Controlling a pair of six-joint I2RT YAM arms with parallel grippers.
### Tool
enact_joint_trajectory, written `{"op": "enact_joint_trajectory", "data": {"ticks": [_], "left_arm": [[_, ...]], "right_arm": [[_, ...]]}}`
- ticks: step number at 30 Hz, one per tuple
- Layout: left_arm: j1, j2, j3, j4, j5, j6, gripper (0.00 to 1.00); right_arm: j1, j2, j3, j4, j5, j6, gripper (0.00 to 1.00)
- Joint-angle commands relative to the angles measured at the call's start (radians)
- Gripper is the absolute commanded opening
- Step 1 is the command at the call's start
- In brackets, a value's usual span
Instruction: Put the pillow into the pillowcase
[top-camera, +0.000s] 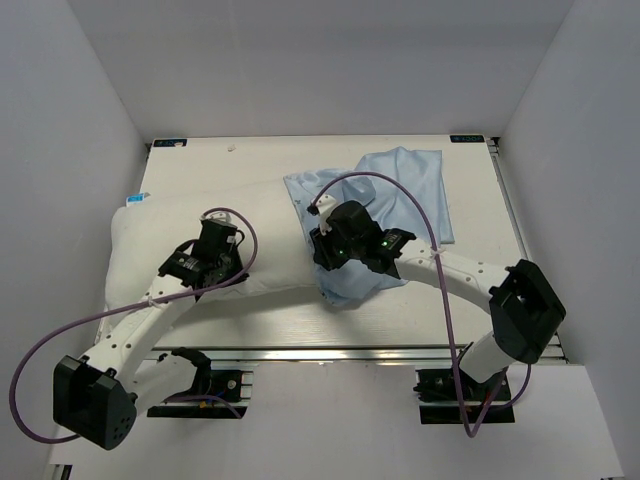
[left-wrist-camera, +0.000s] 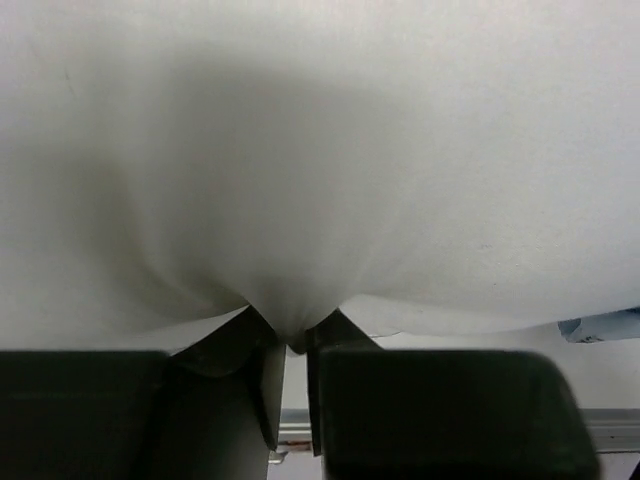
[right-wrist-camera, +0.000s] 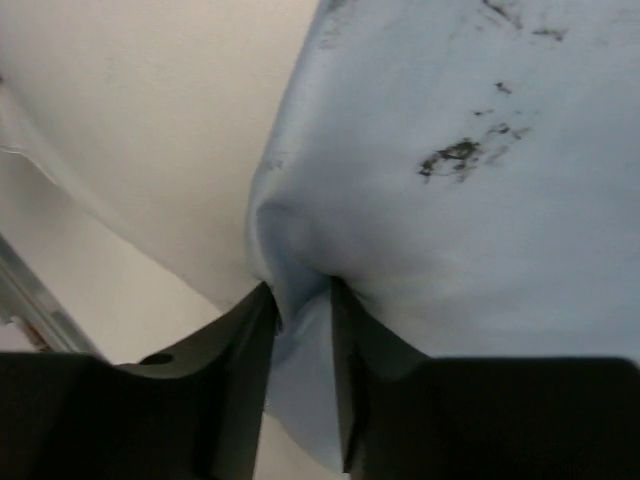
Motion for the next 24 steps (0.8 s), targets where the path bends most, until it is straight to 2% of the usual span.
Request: {"op": "enact_joint_trajectory", "data": {"ticks": [1, 6, 8, 12, 17, 24], "left_arm": [[-0.002, -0.012, -0.016, 0.102, -0.062, -0.01, 0.2], [-0.002, -0.016, -0.019, 0.158, -0.012, 0.021, 0.01], [-0.002, -0.03, -0.019, 0.217, 0.05, 0.035, 0.0], [-0.003, -0.029, 0.021, 0.296, 0.156, 0.067, 0.0], [-0.008, -0.027, 0.081, 0.372, 0.303, 0.081, 0.0], [-0.017, -0.023, 0.148, 0.464, 0.366, 0.067, 0.0]], "right_arm": [[0.003, 0.009, 0.044, 0.025, 0.108, -0.002, 0.32], [0.003, 0.001, 0.053, 0.022, 0.041, 0.007, 0.05], [0.003, -0.003, 0.076, 0.013, -0.007, 0.015, 0.0], [0.01, 0.015, 0.171, -0.018, -0.113, 0.024, 0.0], [0.032, 0.063, 0.316, -0.045, -0.171, 0.03, 0.0], [0.041, 0.129, 0.439, -0.041, -0.164, 0.02, 0.0]]}}
